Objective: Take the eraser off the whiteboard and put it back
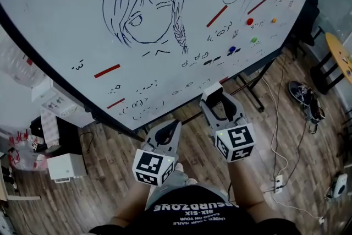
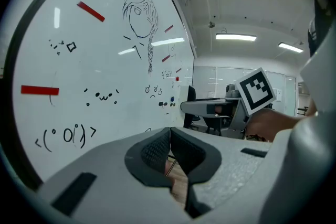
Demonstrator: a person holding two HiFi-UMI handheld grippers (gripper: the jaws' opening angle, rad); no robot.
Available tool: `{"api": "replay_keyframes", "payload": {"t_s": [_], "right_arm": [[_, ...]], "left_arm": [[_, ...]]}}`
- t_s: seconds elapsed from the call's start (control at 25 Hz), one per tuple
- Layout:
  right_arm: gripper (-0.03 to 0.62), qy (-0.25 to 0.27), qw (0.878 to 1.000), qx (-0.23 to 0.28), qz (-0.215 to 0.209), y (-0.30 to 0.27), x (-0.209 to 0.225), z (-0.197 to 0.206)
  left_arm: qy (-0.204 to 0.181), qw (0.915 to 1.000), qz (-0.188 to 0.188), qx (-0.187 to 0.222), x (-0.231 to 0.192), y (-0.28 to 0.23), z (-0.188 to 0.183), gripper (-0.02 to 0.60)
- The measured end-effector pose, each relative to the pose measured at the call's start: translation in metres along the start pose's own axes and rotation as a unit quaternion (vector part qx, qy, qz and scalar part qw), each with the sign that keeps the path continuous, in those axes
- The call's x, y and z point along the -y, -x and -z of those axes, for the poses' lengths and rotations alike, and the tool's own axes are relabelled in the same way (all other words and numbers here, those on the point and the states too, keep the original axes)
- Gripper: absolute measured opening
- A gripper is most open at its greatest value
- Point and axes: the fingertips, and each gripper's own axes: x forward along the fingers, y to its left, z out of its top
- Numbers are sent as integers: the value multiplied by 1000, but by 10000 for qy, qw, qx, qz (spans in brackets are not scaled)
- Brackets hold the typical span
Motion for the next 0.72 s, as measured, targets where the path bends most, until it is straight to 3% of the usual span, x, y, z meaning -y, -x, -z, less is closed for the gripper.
{"api": "replay_keyframes", "payload": {"t_s": [0.72], "right_arm": [[224,-206,9996,58,-157,68,-34,11]], "left_arm": [[4,9999,-98,47,27,36,12,5]]}}
